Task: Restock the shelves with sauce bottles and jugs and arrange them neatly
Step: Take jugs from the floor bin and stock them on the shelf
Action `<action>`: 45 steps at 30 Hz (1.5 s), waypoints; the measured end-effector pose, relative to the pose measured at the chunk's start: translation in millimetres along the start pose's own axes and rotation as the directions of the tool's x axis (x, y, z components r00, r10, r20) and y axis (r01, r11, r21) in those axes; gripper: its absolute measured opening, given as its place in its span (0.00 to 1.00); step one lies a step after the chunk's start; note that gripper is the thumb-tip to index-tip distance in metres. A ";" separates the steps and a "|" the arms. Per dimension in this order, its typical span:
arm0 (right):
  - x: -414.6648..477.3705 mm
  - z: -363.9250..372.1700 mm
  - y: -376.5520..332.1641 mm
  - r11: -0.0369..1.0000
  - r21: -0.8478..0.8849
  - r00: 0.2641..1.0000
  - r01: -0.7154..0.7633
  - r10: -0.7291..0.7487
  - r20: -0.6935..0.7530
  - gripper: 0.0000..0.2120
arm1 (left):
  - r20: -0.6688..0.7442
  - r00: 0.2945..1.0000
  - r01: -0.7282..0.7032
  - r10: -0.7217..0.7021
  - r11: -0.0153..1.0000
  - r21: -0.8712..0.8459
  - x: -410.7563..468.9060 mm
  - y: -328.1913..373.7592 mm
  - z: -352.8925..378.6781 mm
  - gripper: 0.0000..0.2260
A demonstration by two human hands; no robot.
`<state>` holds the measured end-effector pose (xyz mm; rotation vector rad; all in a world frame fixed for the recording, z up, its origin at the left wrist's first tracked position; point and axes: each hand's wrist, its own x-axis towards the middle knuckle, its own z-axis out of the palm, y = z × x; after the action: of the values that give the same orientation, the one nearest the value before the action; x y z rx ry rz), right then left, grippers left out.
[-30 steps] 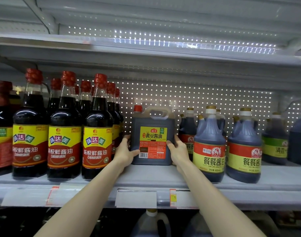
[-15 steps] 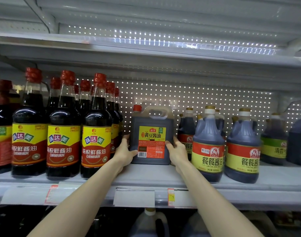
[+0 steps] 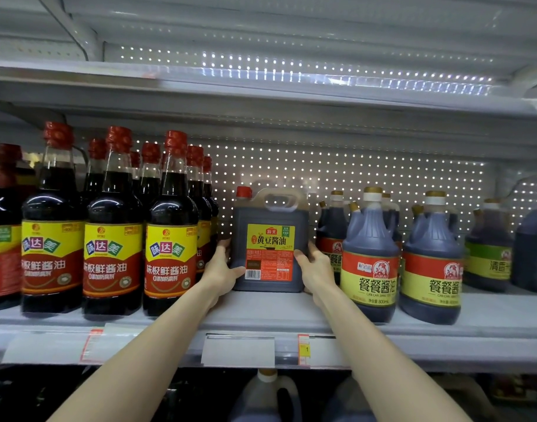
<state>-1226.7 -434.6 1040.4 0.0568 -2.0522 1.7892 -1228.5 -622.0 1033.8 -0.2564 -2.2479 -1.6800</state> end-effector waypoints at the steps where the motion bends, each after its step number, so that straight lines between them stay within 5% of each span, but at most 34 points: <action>1: -0.4 0.0 0.3 1.000 -0.003 1.000 0.000 0.000 0.000 0.23 | -0.002 1.000 0.001 -0.001 1.000 0.004 -0.5 -0.1 0.4 0.34; 22: -12.1 -3.6 -15.6 0.998 -0.061 0.999 -0.012 0.015 0.037 0.25 | -0.033 0.998 0.062 -0.059 0.995 0.080 -8.8 27.6 0.6 0.29; 37: -136.2 -35.3 -70.4 0.976 -0.021 0.976 0.217 -0.217 0.030 0.23 | 0.017 0.969 -0.244 0.248 0.964 -0.109 -146.1 77.2 -19.5 0.25; 45: -204.9 -73.7 -44.2 0.984 -0.012 0.984 0.176 -0.176 0.003 0.22 | 0.049 0.964 -0.252 0.263 0.955 -0.159 -211.2 54.8 -1.8 0.23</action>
<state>-1005.8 -420.3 1020.3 0.2297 -1.9920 1.6694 -1013.2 -597.6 1007.6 -0.6255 -2.0305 -1.7232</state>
